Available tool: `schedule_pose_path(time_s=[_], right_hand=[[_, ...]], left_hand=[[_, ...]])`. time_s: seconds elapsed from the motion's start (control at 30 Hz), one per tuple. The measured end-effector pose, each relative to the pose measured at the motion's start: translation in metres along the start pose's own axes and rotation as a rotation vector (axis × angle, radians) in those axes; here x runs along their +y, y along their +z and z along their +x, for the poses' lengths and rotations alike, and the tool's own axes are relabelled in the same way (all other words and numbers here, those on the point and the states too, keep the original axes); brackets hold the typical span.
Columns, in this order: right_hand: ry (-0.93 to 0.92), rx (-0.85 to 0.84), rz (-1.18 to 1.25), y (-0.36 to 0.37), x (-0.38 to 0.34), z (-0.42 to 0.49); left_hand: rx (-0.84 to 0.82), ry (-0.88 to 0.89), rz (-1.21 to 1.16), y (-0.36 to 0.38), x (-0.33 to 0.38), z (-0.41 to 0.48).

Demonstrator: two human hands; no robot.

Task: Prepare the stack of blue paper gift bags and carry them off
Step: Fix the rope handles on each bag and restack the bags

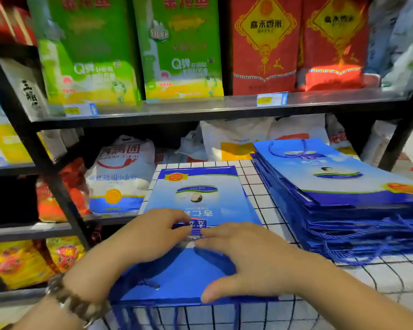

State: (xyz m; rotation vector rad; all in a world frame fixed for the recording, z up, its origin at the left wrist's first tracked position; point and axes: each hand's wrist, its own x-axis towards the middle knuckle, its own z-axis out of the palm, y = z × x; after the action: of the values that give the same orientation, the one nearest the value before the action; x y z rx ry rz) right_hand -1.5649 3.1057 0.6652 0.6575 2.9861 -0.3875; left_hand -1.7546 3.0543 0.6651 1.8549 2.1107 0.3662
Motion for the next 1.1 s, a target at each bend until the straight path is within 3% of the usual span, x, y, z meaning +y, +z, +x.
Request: schedule_pose_path(time_s=[0.13, 0.23, 0.33, 0.63, 0.67, 0.73, 0.8, 0.87, 0.97, 1.1], right_hand=[[0.004, -0.207, 0.089, 0.015, -0.004, 0.004], [0.050, -0.155, 0.068, 0.028, 0.002, 0.012], [0.089, -0.118, 0.119, 0.030, 0.008, 0.021], [0.118, -0.045, 0.260, 0.037, 0.012, 0.026], [0.118, -0.041, 0.262, 0.037, 0.012, 0.025], [0.113, -0.019, 0.267, 0.036, 0.011, 0.024], [0.121, 0.009, 0.272, 0.036, 0.010, 0.024], [0.137, 0.079, 0.379, 0.036, 0.006, 0.022], [0.157, 0.279, 0.949, 0.029, -0.002, 0.014], [0.007, 0.186, 0.981, 0.016, -0.018, 0.000]], left_hand=[[0.108, -0.005, -0.153, 0.000, -0.024, -0.040], [0.109, 0.019, -0.206, 0.004, -0.034, -0.061], [0.105, 0.019, -0.126, 0.008, -0.039, -0.070], [0.311, -0.071, 0.223, 0.010, -0.018, -0.074], [0.347, -0.076, 0.132, 0.011, -0.015, -0.074], [0.372, -0.090, -0.339, 0.009, -0.006, -0.076], [0.215, -0.120, -0.923, 0.001, 0.007, -0.079], [0.079, -0.104, -1.320, -0.005, 0.018, -0.082], [0.119, -0.134, -1.617, -0.012, 0.027, -0.073], [0.167, -0.149, -1.873, -0.016, 0.034, -0.051]])
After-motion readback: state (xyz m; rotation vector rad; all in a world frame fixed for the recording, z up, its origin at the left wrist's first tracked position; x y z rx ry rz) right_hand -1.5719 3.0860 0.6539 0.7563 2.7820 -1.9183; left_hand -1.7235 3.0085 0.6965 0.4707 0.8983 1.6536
